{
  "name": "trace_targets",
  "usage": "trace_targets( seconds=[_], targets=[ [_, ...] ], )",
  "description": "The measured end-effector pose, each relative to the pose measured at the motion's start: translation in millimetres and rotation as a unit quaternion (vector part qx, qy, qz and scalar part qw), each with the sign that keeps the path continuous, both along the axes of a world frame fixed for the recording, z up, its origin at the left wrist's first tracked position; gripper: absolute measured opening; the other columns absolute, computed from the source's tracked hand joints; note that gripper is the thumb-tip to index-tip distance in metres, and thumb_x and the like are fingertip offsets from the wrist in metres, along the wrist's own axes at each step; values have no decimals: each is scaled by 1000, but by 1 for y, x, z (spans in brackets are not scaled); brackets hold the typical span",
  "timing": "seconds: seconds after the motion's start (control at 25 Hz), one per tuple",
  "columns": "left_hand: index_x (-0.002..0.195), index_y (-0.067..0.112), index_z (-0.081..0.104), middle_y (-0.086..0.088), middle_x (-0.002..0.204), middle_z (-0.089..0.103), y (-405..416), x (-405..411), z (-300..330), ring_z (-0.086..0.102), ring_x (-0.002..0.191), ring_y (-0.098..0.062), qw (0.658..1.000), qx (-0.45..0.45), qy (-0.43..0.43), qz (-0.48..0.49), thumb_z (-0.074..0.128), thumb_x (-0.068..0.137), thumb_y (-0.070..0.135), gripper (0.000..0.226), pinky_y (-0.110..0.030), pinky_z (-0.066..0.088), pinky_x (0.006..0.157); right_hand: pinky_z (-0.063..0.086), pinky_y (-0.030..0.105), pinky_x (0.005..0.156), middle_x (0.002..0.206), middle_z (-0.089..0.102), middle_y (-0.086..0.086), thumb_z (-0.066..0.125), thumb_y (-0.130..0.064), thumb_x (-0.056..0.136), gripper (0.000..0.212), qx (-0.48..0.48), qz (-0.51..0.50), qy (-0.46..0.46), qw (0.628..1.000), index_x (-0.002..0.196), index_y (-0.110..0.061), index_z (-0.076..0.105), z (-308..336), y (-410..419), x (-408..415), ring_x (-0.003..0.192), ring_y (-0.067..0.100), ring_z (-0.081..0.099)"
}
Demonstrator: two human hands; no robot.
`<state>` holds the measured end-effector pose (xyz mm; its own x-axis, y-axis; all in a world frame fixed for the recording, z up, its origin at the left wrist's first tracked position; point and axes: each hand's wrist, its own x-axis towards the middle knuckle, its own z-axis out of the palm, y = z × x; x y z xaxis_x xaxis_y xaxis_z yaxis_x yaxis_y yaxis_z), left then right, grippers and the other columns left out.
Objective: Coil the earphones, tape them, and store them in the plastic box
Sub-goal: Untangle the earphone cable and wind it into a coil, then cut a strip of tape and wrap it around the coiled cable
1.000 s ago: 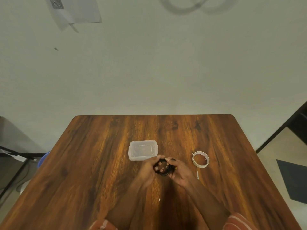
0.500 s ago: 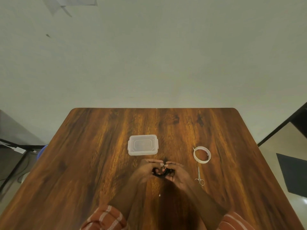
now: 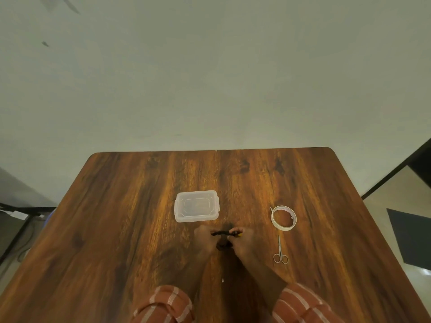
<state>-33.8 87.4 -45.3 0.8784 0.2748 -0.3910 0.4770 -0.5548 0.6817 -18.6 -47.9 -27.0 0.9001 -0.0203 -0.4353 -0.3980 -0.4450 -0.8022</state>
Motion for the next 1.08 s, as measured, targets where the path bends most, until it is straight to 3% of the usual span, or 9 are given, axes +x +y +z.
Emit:
trace_targets(
  seconds=[0.08, 0.16, 0.36, 0.52, 0.64, 0.8, 0.92, 1.0, 1.08],
  targets=[
    [95, 19, 78, 1, 94, 76, 1, 1, -7, 70, 82, -9, 1000, 13, 16, -12, 67, 90, 20, 12, -31, 59, 86, 41, 10, 64, 95, 72, -4, 68, -10, 88, 14, -52, 28, -3, 998, 94, -21, 75, -5, -2, 2, 82, 4, 62],
    [100, 19, 75, 2, 100, 73, -2, 1, -13, 67, 87, -11, 999, 31, 35, -16, 62, 93, 25, 16, -28, 54, 93, 39, 13, 72, 100, 71, -8, 66, -17, 90, 14, -100, 53, -10, 994, 98, -26, 74, -12, -5, 2, 91, 6, 63],
    [119, 23, 65, 2, 121, 64, -18, 2, -18, 61, 109, -17, 984, 171, 6, -51, 54, 97, 31, 26, -30, 48, 96, 40, 24, 95, 122, 63, -8, 62, -32, 93, 20, -194, 94, -45, 975, 112, -30, 69, -27, -7, 3, 111, 11, 54],
    [124, 28, 59, 5, 125, 56, -15, -7, -30, 57, 112, -16, 980, 167, -30, -105, 51, 95, 43, 33, -27, 47, 93, 33, 40, 106, 134, 53, -6, 66, -45, 86, 28, -272, 115, -58, 954, 113, -37, 70, -42, -7, 7, 128, 20, 38],
    [125, 28, 59, 8, 117, 57, -13, -9, -36, 58, 111, -14, 986, 137, -56, -73, 46, 99, 39, 31, -15, 40, 82, 30, 42, 106, 132, 51, -5, 71, -43, 82, 22, -247, 77, -54, 964, 104, -39, 70, -44, -7, 11, 129, 21, 36],
    [135, 22, 58, -2, 130, 58, -8, -4, -34, 55, 117, -19, 986, 135, -63, -68, 55, 97, 31, 39, -29, 47, 97, 33, 39, 101, 119, 52, -9, 74, -44, 79, 24, -193, 55, -55, 978, 102, -39, 69, -45, -13, 11, 121, 17, 39],
    [133, 21, 60, -3, 127, 61, -6, -4, -29, 56, 115, -19, 988, 123, -61, -75, 58, 95, 29, 38, -29, 46, 98, 40, 34, 92, 113, 56, -6, 72, -42, 82, 24, -163, 32, -110, 980, 102, -30, 73, -42, -25, 13, 115, 17, 47],
    [133, 19, 61, -3, 127, 62, -3, -4, -27, 56, 116, -20, 989, 112, -65, -76, 59, 95, 28, 39, -28, 44, 100, 41, 34, 87, 108, 62, 3, 72, -26, 81, 20, -193, -7, -187, 963, 99, -19, 75, -38, -43, 19, 107, 27, 55],
    [133, 18, 61, -3, 129, 61, 0, -5, -26, 55, 120, -20, 990, 101, -74, -70, 59, 95, 27, 39, -27, 41, 103, 47, 41, 84, 113, 64, 10, 70, -22, 79, 27, -290, -36, -220, 931, 105, -15, 73, -34, -70, 29, 105, 34, 56]
  ],
)
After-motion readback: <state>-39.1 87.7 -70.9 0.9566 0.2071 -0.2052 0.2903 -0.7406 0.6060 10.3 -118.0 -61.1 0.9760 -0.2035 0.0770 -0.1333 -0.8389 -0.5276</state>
